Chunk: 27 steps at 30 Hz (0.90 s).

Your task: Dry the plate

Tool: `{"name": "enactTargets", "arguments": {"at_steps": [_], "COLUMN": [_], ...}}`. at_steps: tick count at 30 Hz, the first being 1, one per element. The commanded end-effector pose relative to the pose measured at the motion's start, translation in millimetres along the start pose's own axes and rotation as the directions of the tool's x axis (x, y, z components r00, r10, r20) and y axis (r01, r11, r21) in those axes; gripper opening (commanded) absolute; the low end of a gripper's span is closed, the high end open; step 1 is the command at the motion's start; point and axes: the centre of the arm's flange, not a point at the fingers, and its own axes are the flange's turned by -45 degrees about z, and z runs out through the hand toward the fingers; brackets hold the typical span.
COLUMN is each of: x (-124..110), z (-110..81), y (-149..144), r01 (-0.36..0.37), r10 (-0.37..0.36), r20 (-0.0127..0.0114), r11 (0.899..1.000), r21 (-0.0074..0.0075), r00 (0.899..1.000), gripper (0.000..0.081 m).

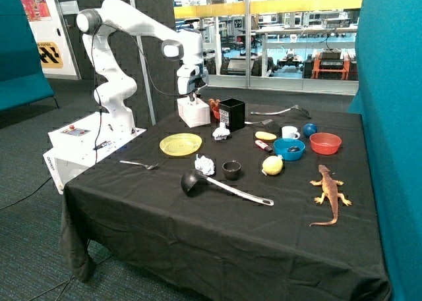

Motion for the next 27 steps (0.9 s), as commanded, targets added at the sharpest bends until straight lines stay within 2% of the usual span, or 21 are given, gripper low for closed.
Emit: {"name": "enactTargets", "arguments": {"at_steps": [1,6,9,13,15,22,23,24,25,26,27], "x": [-25.9,-33.6,-37.8,-43.0,-45.8,-48.0,-48.1,-48.7,-49.0,-49.4,-49.9], "z": [-0.4,2.4,6.0,11.3,14.0,21.3,22.4,23.4,24.0,25.0,25.8], "y": [-30.3,-39.8,-43.4,-46.9,-49.2,-55.7,-57.4,-60.1,-62.1,-65.1,-67.6], "r01": [-0.016,-0.018,-0.021,-0.008,-0.016,-0.029,-0.026,-0.036,-0.036,-0.023,-0.021], "r10": [0.016,0.018,0.021,0.008,0.016,0.029,0.026,0.036,0.036,0.023,0.021], "r20": [-0.0035,-0.0035,-0.0035,-0.0036,-0.0036,-0.0035,-0.0035,-0.0035,-0.0035,-0.0035,-0.0035], "r11": [1.000,1.000,1.000,1.000,1.000,1.000,1.000,0.999,0.999,1.000,1.000], "r21": [0.0024,0.0024,0.0024,0.0024,0.0024,0.0025,0.0025,0.0025,0.0025,0.0025,0.0024], "r00": [1.000,1.000,1.000,1.000,1.000,1.000,1.000,0.999,0.999,1.000,1.000], "gripper": [0.0124,0.0172,0.0251,0.0415,0.0527,0.0781,0.0391,0.0599,0.0704,0.0756,0.0378]}}
